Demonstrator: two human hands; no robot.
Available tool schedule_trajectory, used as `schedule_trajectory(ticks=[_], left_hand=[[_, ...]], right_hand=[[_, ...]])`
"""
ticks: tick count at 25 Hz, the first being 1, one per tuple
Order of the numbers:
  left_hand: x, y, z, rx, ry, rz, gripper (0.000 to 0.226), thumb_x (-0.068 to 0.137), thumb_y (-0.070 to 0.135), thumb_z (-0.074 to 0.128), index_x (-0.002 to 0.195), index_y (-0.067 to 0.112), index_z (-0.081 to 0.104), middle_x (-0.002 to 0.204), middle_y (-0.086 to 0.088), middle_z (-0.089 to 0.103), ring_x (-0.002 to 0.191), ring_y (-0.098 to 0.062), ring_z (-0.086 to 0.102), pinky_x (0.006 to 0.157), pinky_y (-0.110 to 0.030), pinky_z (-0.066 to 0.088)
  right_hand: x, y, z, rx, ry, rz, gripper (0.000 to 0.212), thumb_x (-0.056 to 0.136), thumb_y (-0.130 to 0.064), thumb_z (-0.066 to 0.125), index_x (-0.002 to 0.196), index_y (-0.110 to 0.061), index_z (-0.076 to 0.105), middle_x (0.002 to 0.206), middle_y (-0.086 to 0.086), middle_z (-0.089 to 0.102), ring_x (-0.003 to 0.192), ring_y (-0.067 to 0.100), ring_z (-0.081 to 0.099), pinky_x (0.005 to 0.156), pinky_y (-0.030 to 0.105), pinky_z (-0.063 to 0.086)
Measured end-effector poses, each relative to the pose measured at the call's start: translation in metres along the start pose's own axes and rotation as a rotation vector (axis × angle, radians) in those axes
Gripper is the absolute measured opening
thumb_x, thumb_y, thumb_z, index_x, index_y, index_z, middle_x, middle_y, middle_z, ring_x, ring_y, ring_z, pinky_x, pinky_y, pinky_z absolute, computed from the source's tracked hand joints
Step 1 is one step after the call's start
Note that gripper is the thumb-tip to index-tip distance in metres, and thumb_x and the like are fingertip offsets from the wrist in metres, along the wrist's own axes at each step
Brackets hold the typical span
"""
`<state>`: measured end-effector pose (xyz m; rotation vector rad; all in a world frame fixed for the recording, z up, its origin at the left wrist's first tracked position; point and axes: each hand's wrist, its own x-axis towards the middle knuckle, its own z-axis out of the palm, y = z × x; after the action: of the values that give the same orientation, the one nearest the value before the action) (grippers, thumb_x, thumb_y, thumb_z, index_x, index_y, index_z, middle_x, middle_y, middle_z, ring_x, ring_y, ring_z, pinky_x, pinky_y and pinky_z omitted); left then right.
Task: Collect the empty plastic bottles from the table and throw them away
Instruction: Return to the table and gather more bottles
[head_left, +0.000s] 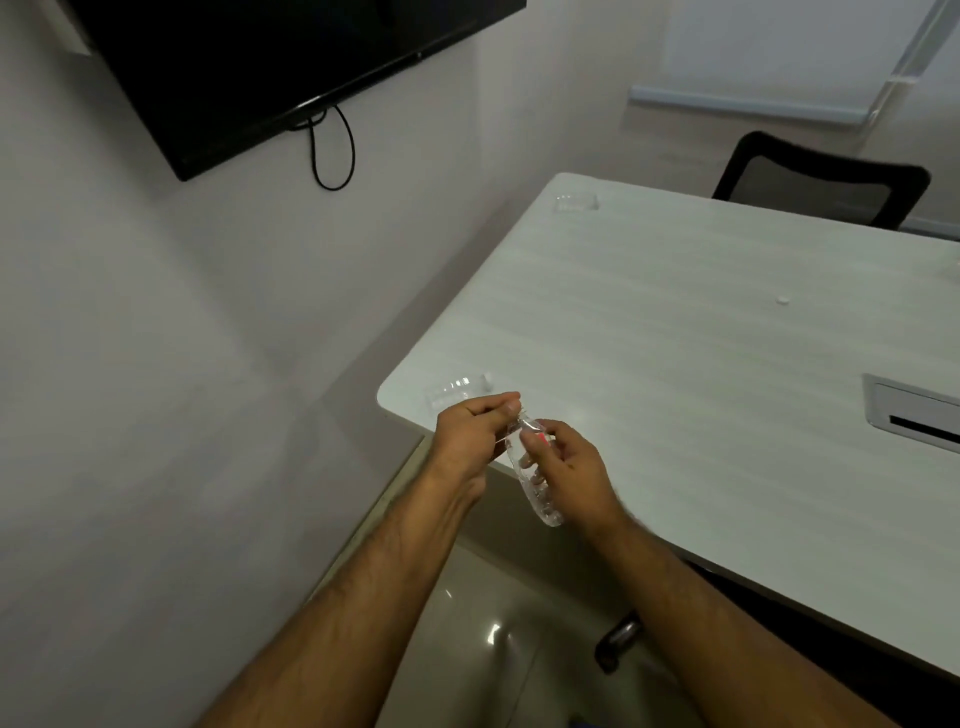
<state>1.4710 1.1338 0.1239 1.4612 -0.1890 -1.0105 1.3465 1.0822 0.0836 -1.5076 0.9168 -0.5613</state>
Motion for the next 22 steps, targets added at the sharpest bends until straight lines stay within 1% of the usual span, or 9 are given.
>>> schedule_trajectory(ticks=[3,5,7,10,12,16,18,20,22], left_hand=[[0.03,0.003,-0.02,-0.056,-0.2,-0.048,0.017,0.092,0.011,0.063,0.103,0.015,0.075,0.102,-0.003,0.077,0.102,-0.018,0.068,0.086,-0.032,0.052],[0.05,0.002,-0.028,-0.11,-0.275,-0.057,0.018,0.094,0.011,0.061,0.107,0.013,0.073,0.107,-0.004,0.076,0.105,-0.019,0.069,0.089,-0.035,0.052],[0.071,0.001,-0.031,-0.017,-0.216,-0.024,0.02,0.094,0.015,0.062,0.111,0.013,0.073,0.111,-0.004,0.076,0.108,-0.021,0.069,0.095,-0.039,0.053],[0.1,-0.001,-0.031,0.158,-0.051,0.06,0.023,0.09,0.017,0.068,0.112,0.011,0.074,0.113,-0.003,0.075,0.107,-0.021,0.07,0.1,-0.043,0.052],[0.121,0.006,-0.038,0.096,-0.097,0.011,0.023,0.09,0.011,0.067,0.112,0.007,0.074,0.112,-0.008,0.075,0.106,-0.024,0.069,0.099,-0.04,0.053],[0.166,0.028,-0.054,-0.03,-0.331,-0.133,0.02,0.093,0.004,0.061,0.11,0.004,0.071,0.108,-0.012,0.073,0.102,-0.024,0.068,0.1,-0.035,0.051],[0.192,0.032,-0.058,0.151,-0.369,-0.067,0.022,0.095,0.009,0.06,0.115,0.006,0.07,0.116,-0.01,0.072,0.11,-0.024,0.067,0.101,-0.032,0.05],[0.225,0.029,-0.067,0.59,-0.331,0.102,0.029,0.097,0.018,0.059,0.124,0.011,0.067,0.127,-0.007,0.067,0.119,-0.023,0.062,0.1,-0.029,0.049],[0.254,0.018,-0.081,1.095,-0.252,0.267,0.041,0.094,0.029,0.061,0.132,0.015,0.06,0.137,-0.005,0.06,0.124,-0.024,0.057,0.103,-0.034,0.047]], right_hand=[[0.029,-0.003,-0.003,0.412,-0.314,0.42,0.049,0.097,-0.057,0.046,0.116,-0.016,0.066,0.085,0.005,0.069,0.071,0.016,0.064,0.062,0.03,0.052],[0.05,0.002,-0.001,0.558,-0.424,0.563,0.054,0.095,-0.061,0.047,0.115,-0.013,0.064,0.082,0.007,0.064,0.063,0.015,0.059,0.056,0.028,0.049],[0.069,0.008,0.006,0.485,-0.366,0.573,0.055,0.094,-0.06,0.051,0.115,-0.011,0.065,0.084,0.007,0.066,0.063,0.014,0.059,0.057,0.028,0.049],[0.092,0.006,0.021,0.059,-0.16,0.357,0.047,0.094,-0.056,0.055,0.108,-0.014,0.069,0.093,0.007,0.071,0.07,0.016,0.062,0.062,0.031,0.052],[0.109,0.005,0.03,-0.059,-0.097,0.304,0.045,0.094,-0.056,0.054,0.104,-0.016,0.071,0.096,0.008,0.072,0.075,0.018,0.064,0.066,0.031,0.055],[0.14,0.006,0.04,0.396,-0.233,0.589,0.05,0.095,-0.056,0.054,0.107,-0.01,0.068,0.083,0.009,0.068,0.066,0.017,0.059,0.059,0.029,0.051],[0.154,0.014,0.054,0.504,-0.191,0.663,0.052,0.094,-0.058,0.053,0.103,-0.009,0.067,0.079,0.009,0.067,0.062,0.017,0.058,0.056,0.029,0.05],[0.171,0.026,0.074,0.511,-0.026,0.697,0.056,0.094,-0.06,0.052,0.108,-0.008,0.067,0.083,0.009,0.07,0.063,0.018,0.062,0.057,0.029,0.054],[0.182,0.035,0.091,0.398,0.207,0.729,0.06,0.09,-0.065,0.053,0.111,-0.011,0.068,0.095,0.009,0.074,0.075,0.023,0.068,0.071,0.035,0.061]])
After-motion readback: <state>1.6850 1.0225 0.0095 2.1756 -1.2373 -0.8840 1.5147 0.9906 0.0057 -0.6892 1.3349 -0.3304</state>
